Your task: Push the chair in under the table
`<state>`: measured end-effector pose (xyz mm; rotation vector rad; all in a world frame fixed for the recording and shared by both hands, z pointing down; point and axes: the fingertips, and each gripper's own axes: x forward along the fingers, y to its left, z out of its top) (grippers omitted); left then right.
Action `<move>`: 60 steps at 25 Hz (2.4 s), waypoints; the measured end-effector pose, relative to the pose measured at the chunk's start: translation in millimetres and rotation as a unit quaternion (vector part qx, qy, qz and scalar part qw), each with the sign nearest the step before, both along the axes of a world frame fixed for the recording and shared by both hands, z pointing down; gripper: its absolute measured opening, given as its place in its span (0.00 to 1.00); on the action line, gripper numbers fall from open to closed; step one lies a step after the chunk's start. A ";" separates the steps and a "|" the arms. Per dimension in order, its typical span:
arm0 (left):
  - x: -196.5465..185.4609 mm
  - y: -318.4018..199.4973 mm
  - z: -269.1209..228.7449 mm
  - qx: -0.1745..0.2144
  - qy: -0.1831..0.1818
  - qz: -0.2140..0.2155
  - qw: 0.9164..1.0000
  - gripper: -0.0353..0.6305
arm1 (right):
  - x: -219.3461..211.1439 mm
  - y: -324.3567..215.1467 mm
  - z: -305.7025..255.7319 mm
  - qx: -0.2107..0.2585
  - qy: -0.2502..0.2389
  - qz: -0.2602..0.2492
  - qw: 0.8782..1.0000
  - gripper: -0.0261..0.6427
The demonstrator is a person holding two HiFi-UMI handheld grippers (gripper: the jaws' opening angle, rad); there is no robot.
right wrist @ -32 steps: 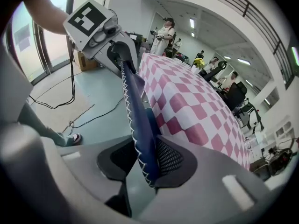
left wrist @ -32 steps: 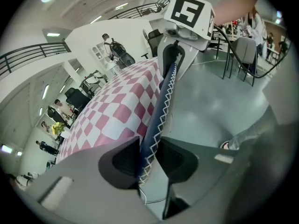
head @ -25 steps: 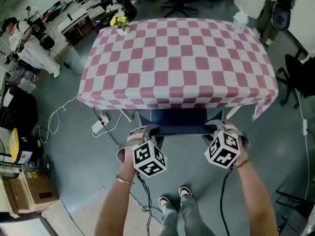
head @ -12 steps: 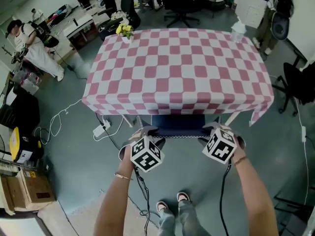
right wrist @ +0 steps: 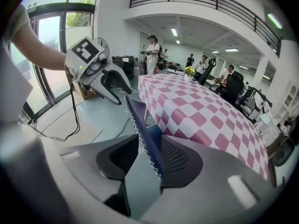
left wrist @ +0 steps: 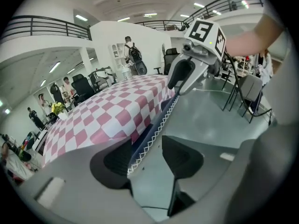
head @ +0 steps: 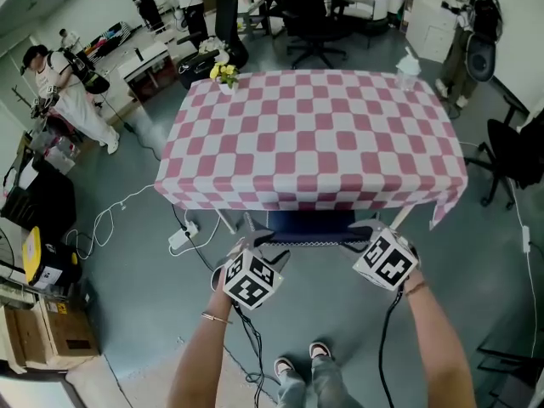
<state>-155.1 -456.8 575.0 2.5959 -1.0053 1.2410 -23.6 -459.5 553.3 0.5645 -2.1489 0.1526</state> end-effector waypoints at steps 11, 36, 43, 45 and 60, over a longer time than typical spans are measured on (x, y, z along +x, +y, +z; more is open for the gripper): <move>-4.8 20.4 -118.3 0.057 0.192 -0.101 0.974 0.36 | 4.2 19.8 -111.6 0.108 -0.178 0.164 0.964 0.24; -84.2 176.9 -282.9 0.291 0.320 -0.323 0.842 0.08 | 102.9 193.5 -247.5 0.296 -0.303 0.415 0.805 0.08; -82.8 195.6 -274.4 0.287 0.319 -0.331 0.841 0.06 | 109.6 217.7 -227.6 0.286 -0.291 0.436 0.802 0.08; -81.4 198.0 -272.4 0.285 0.317 -0.330 0.842 0.06 | 109.1 219.1 -224.8 0.282 -0.291 0.437 0.803 0.08; -79.6 207.8 -267.9 0.277 0.319 -0.331 0.844 0.05 | 110.9 224.3 -225.8 0.275 -0.287 0.436 0.808 0.05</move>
